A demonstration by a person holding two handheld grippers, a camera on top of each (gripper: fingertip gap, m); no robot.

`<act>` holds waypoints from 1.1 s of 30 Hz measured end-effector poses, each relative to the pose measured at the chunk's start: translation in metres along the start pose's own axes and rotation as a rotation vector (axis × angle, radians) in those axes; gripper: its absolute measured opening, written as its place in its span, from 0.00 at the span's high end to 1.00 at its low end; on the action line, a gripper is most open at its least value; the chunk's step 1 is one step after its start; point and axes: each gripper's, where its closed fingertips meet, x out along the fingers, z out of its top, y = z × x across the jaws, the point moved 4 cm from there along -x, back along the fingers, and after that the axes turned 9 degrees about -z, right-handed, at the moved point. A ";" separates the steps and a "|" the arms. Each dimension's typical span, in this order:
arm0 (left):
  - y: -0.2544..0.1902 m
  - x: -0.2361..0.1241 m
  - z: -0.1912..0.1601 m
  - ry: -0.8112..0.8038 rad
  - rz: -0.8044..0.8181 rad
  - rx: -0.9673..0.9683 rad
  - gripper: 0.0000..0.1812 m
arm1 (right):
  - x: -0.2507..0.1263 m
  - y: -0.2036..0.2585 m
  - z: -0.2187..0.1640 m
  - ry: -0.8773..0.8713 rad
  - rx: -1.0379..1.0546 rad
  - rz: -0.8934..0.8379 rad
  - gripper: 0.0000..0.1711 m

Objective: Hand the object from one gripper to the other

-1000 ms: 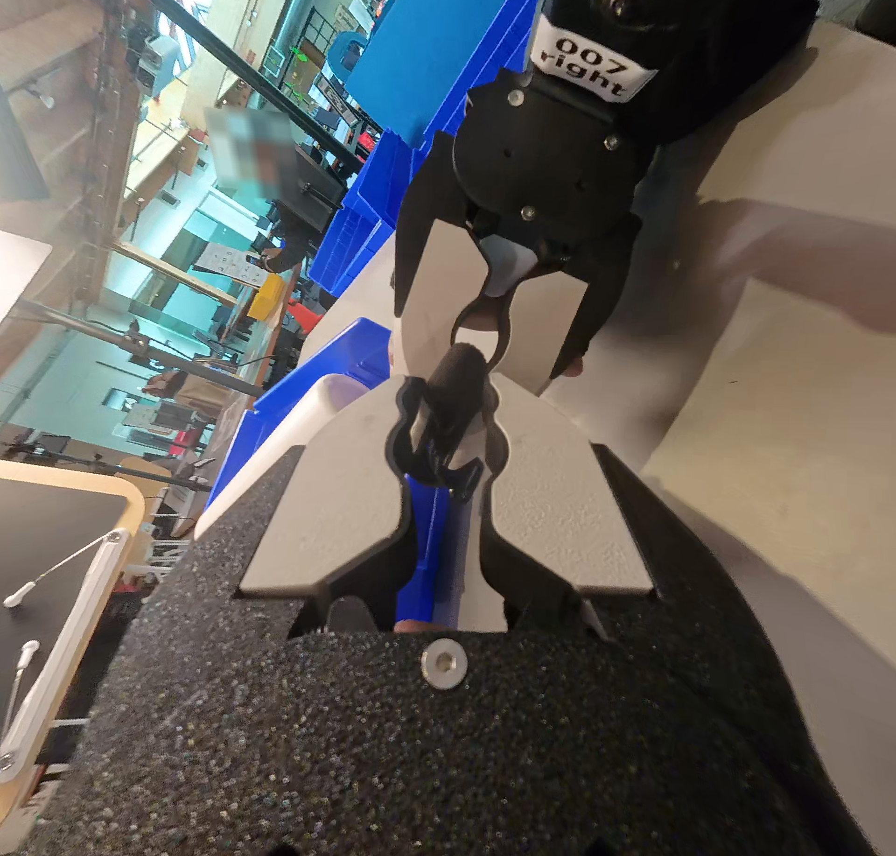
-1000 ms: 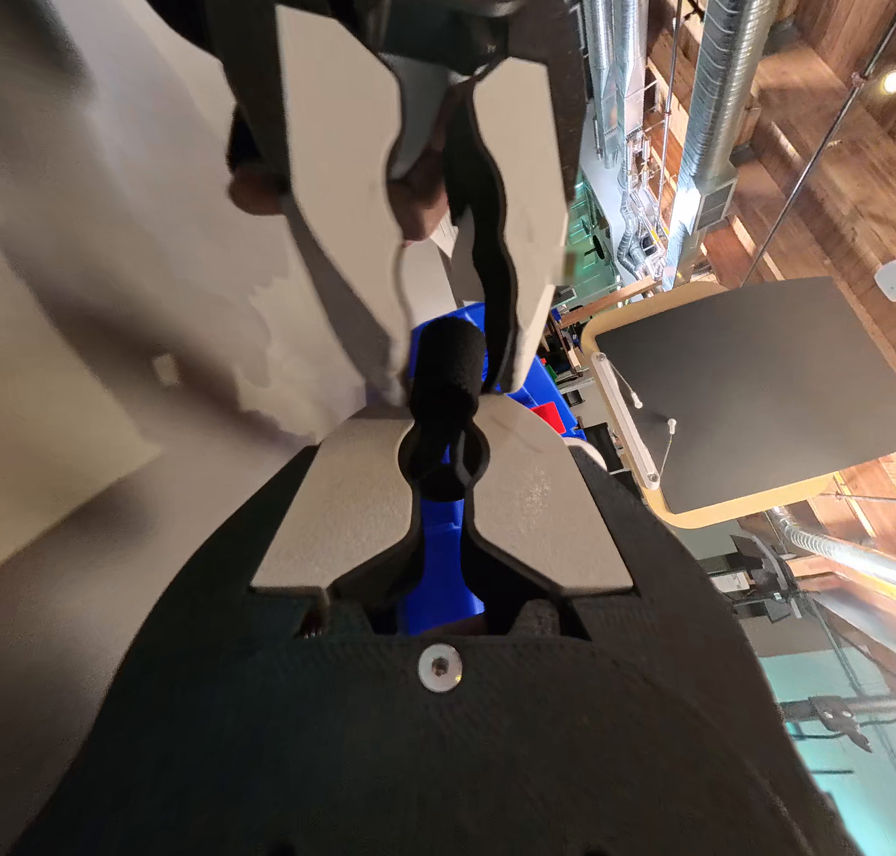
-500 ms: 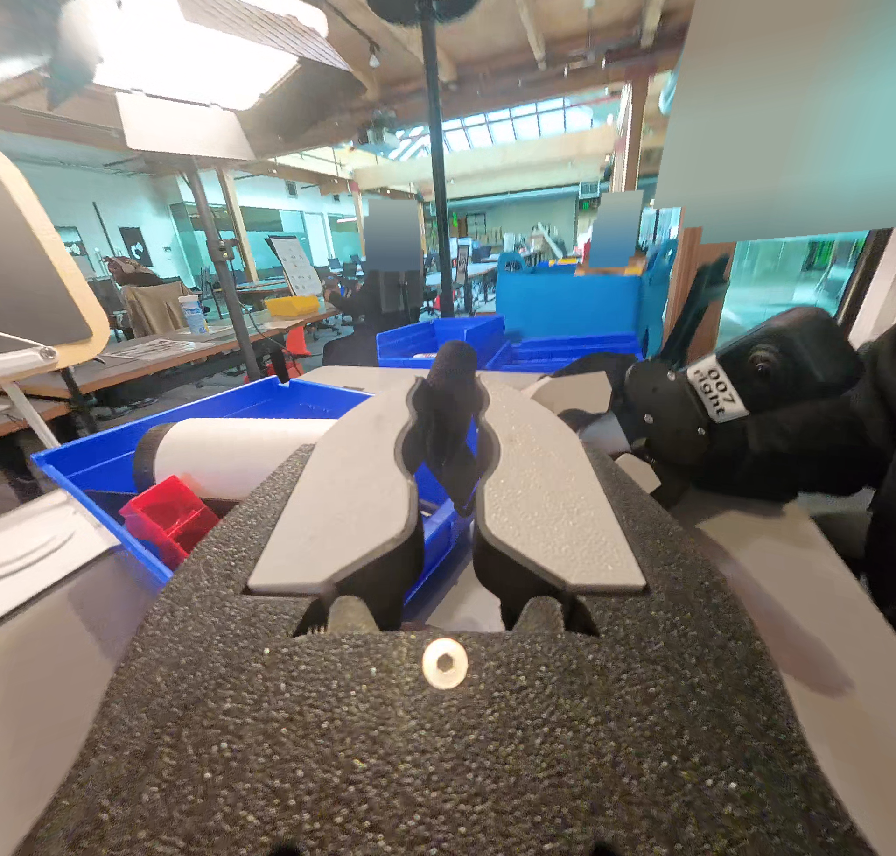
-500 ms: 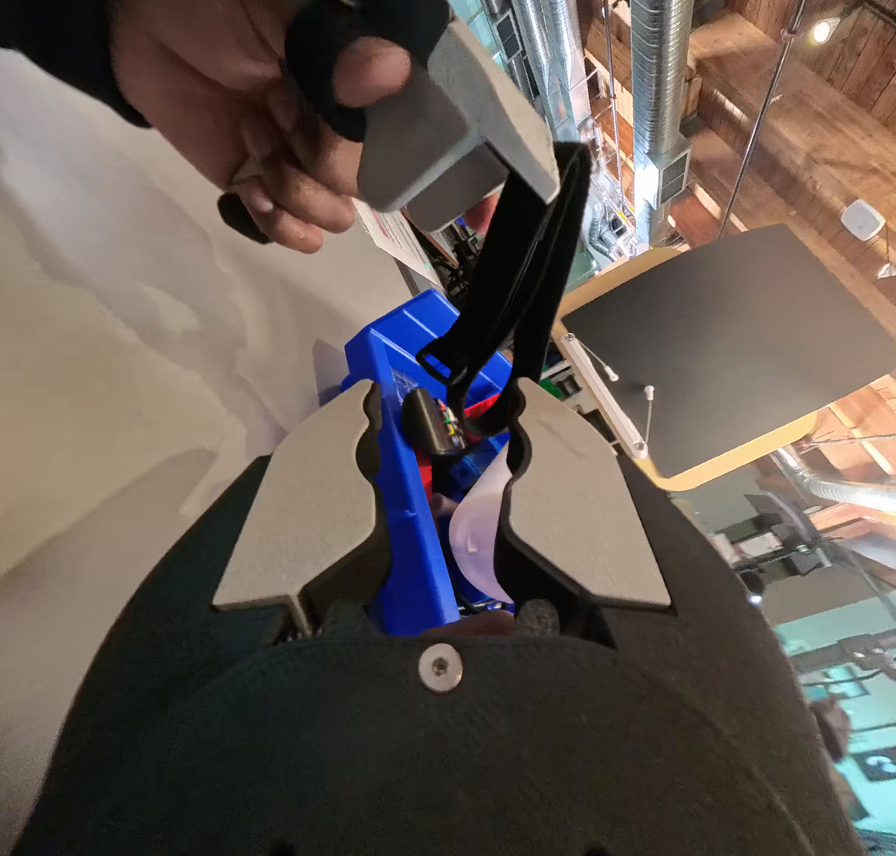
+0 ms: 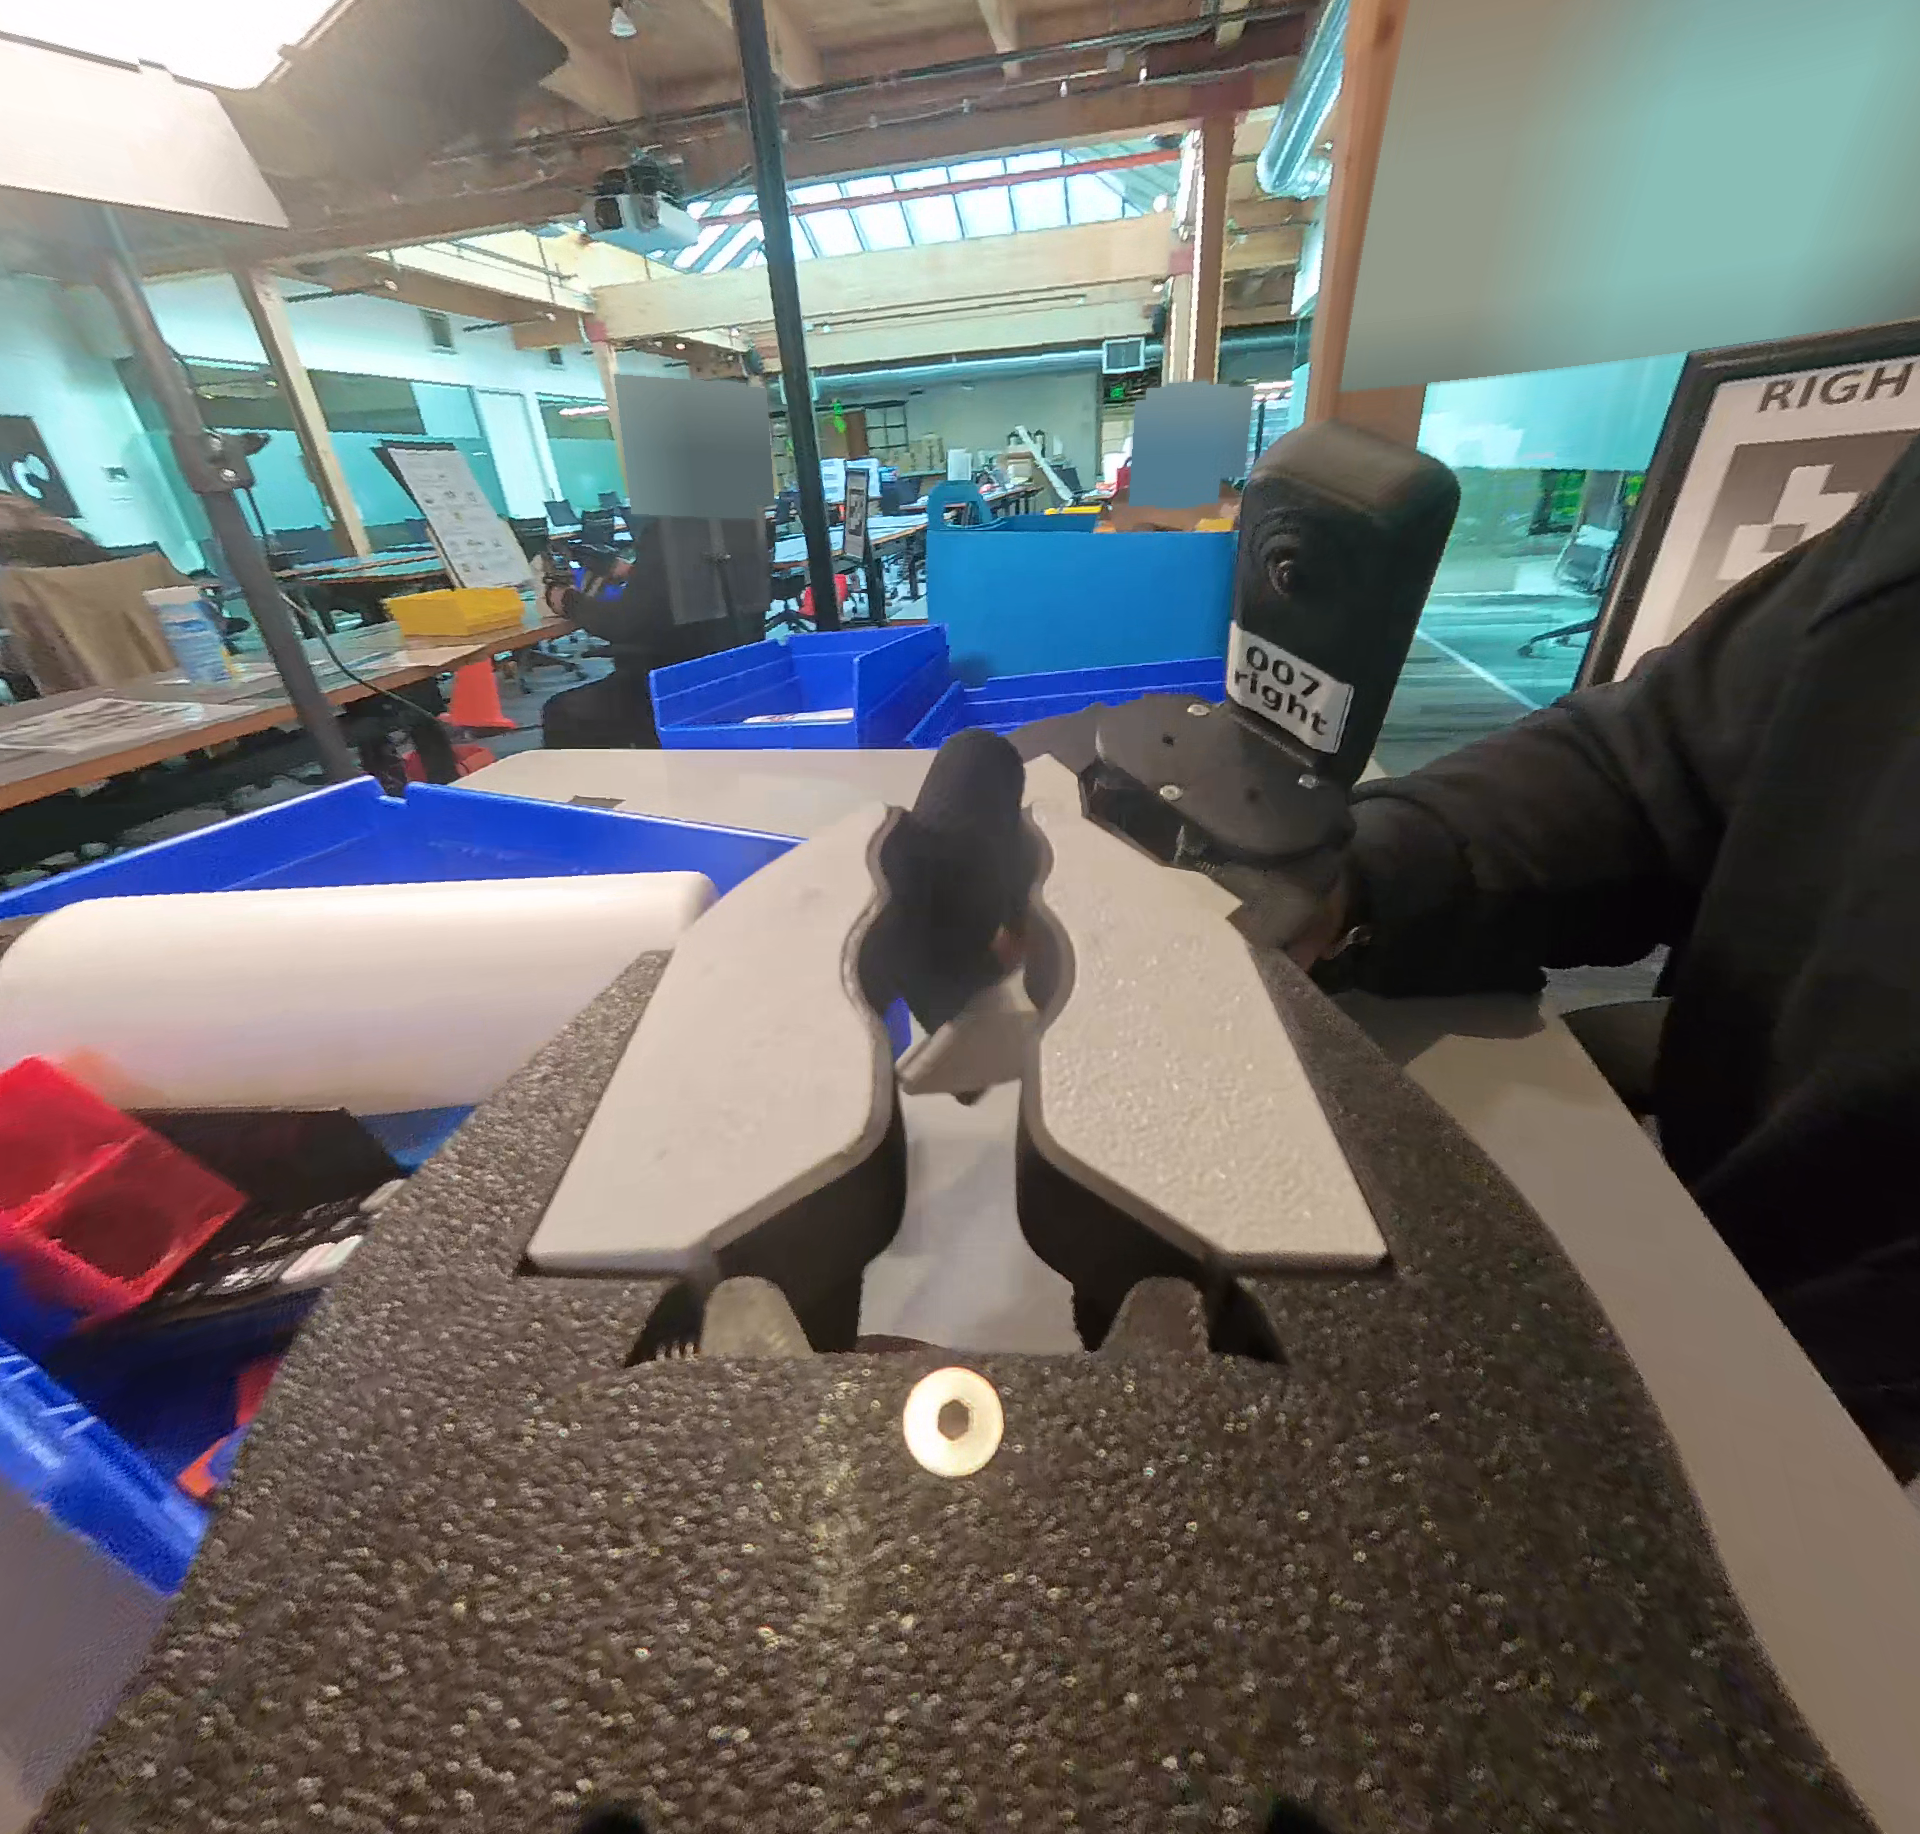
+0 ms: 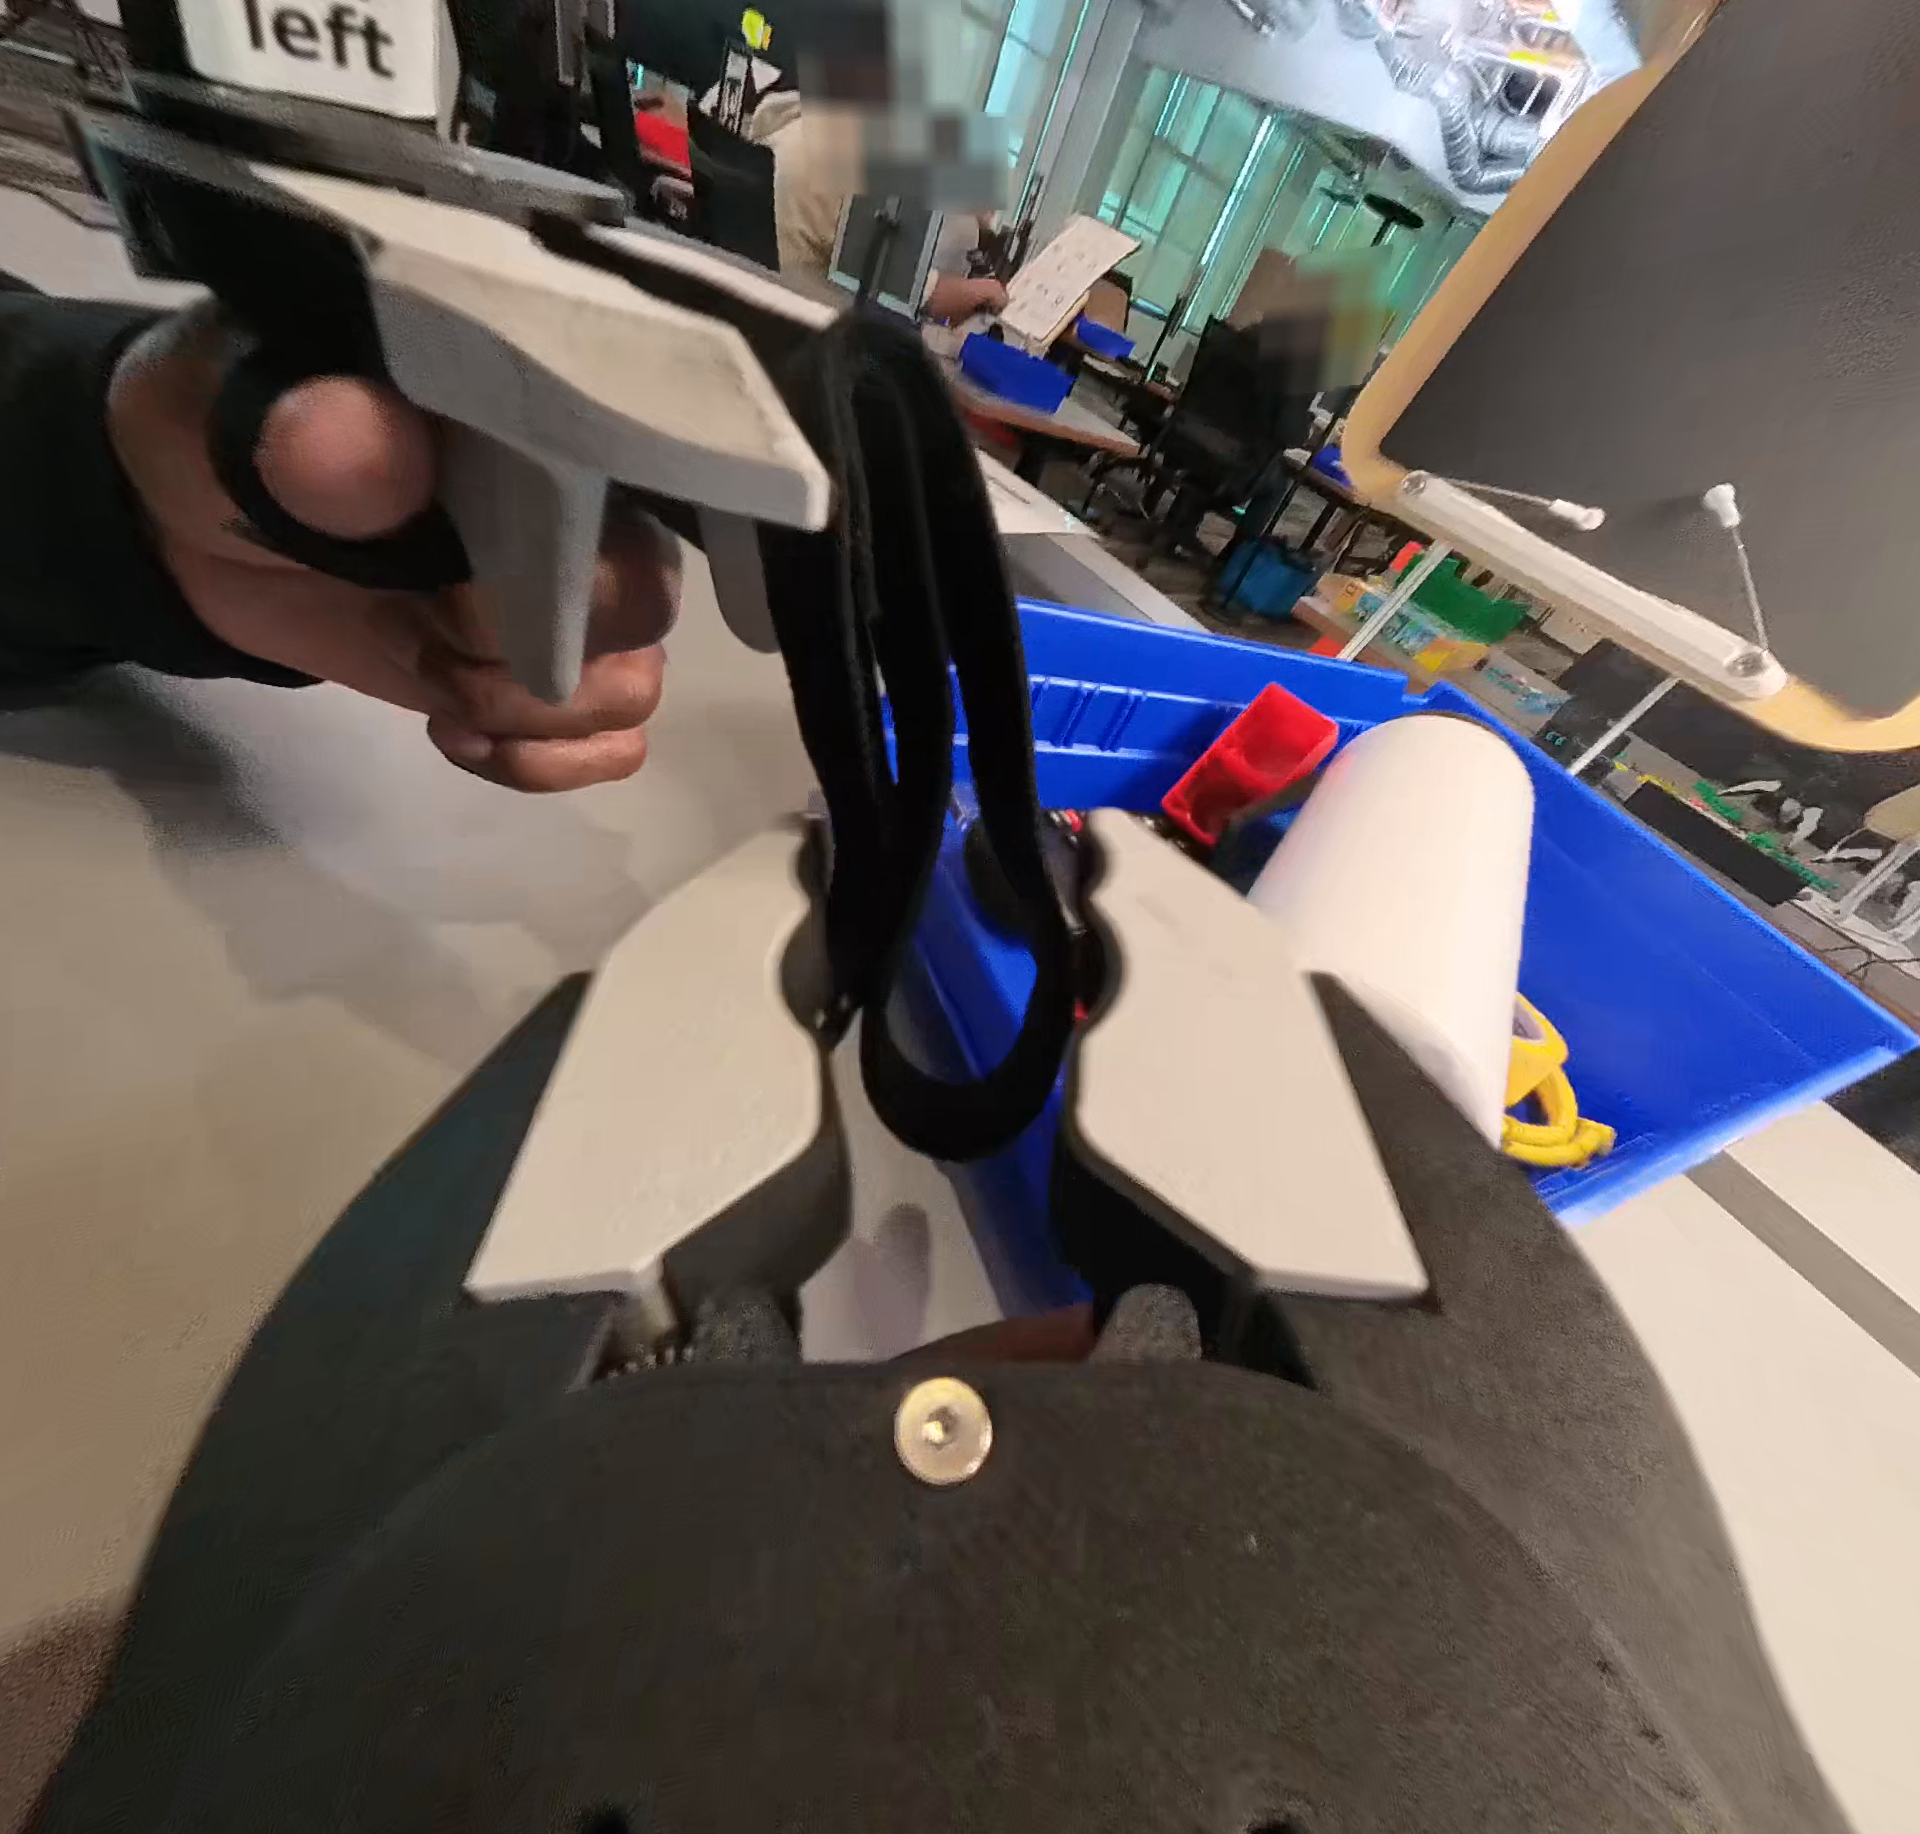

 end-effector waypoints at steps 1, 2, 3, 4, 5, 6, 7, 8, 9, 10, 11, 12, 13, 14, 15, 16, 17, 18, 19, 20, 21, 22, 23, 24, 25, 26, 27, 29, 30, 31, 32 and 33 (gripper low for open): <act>0.000 0.001 -0.001 -0.004 -0.004 -0.005 0.89 | 0.000 0.002 -0.001 -0.008 -0.015 0.009 0.85; 0.001 0.000 -0.002 -0.005 -0.002 -0.005 0.88 | -0.001 0.002 -0.001 -0.013 -0.044 0.007 0.93; 0.003 -0.001 -0.003 0.008 0.004 -0.004 0.86 | 0.000 0.001 -0.003 -0.005 -0.089 -0.015 0.94; 0.006 -0.002 -0.004 0.019 0.023 -0.009 0.82 | 0.001 -0.001 -0.005 0.010 -0.149 -0.045 0.95; 0.011 -0.005 -0.003 0.020 0.043 -0.024 0.76 | 0.002 -0.003 -0.007 0.020 -0.228 -0.083 0.95; 0.014 -0.007 -0.001 0.024 0.049 -0.055 0.71 | 0.002 -0.006 -0.009 0.023 -0.327 -0.133 0.95; 0.017 -0.009 -0.001 0.036 0.046 -0.098 0.67 | 0.002 -0.010 -0.012 0.032 -0.436 -0.187 0.95; 0.019 -0.010 0.000 0.049 0.040 -0.141 0.65 | 0.003 -0.012 -0.014 0.049 -0.540 -0.235 0.95; 0.020 -0.011 -0.001 0.071 0.035 -0.182 0.64 | 0.004 -0.014 -0.017 0.065 -0.635 -0.273 0.95; 0.022 -0.011 -0.005 0.114 0.036 -0.223 0.64 | 0.005 -0.015 -0.019 0.074 -0.717 -0.301 0.95; 0.023 -0.011 -0.011 0.172 0.040 -0.266 0.64 | 0.005 -0.014 -0.020 0.073 -0.787 -0.319 0.95; 0.023 -0.010 -0.018 0.227 0.034 -0.311 0.64 | 0.005 -0.012 -0.020 0.063 -0.848 -0.329 0.95; 0.022 -0.010 -0.025 0.266 0.023 -0.369 0.65 | 0.005 -0.009 -0.020 0.046 -0.908 -0.335 0.95; 0.020 -0.009 -0.030 0.283 -0.003 -0.442 0.65 | 0.004 -0.006 -0.019 0.027 -0.969 -0.339 0.95; 0.017 -0.008 -0.033 0.279 -0.037 -0.528 0.66 | 0.004 -0.001 -0.019 0.006 -1.030 -0.336 0.95; 0.014 -0.006 -0.035 0.270 -0.073 -0.617 0.67 | 0.004 0.003 -0.019 -0.024 -1.087 -0.327 0.95; 0.012 -0.005 -0.037 0.257 -0.108 -0.680 0.67 | 0.003 0.007 -0.018 -0.063 -1.137 -0.326 0.96; 0.010 -0.004 -0.037 0.239 -0.133 -0.712 0.69 | 0.002 0.011 -0.017 -0.102 -1.180 -0.328 0.95; 0.009 -0.004 -0.038 0.232 -0.145 -0.729 0.70 | 0.000 0.013 -0.016 -0.143 -1.216 -0.329 0.95; 0.007 -0.003 -0.040 0.243 -0.150 -0.748 0.71 | -0.001 0.015 -0.014 -0.190 -1.249 -0.331 0.95; 0.005 -0.002 -0.042 0.259 -0.157 -0.768 0.71 | -0.003 0.017 -0.013 -0.236 -1.281 -0.332 0.95; 0.003 -0.001 -0.045 0.277 -0.165 -0.785 0.71 | -0.005 0.019 -0.011 -0.280 -1.313 -0.335 0.95; 0.000 0.000 -0.049 0.299 -0.174 -0.799 0.71 | -0.007 0.021 -0.010 -0.320 -1.345 -0.340 0.95; -0.004 0.002 -0.053 0.327 -0.186 -0.810 0.71 | -0.008 0.023 -0.009 -0.355 -1.376 -0.345 0.95; -0.008 0.003 -0.059 0.364 -0.197 -0.817 0.71 | -0.010 0.025 -0.008 -0.387 -1.404 -0.350 0.95; -0.013 0.005 -0.064 0.397 -0.209 -0.820 0.72 | -0.011 0.026 -0.008 -0.414 -1.429 -0.356 0.95; -0.017 0.006 -0.068 0.426 -0.224 -0.824 0.73 | -0.012 0.028 -0.008 -0.433 -1.452 -0.359 0.95; -0.025 0.009 -0.072 0.454 -0.258 -0.820 0.78 | -0.013 0.030 -0.010 -0.444 -1.478 -0.353 0.95; -0.028 0.010 -0.071 0.454 -0.281 -0.811 0.84 | -0.012 0.029 -0.011 -0.440 -1.475 -0.351 0.95; -0.029 0.010 -0.071 0.451 -0.284 -0.799 0.87 | -0.012 0.029 -0.010 -0.437 -1.460 -0.353 0.95; -0.028 0.009 -0.070 0.443 -0.281 -0.784 0.91 | -0.012 0.028 -0.009 -0.431 -1.429 -0.358 0.95; -0.025 0.009 -0.067 0.423 -0.272 -0.760 0.93 | -0.012 0.026 -0.007 -0.416 -1.383 -0.368 0.94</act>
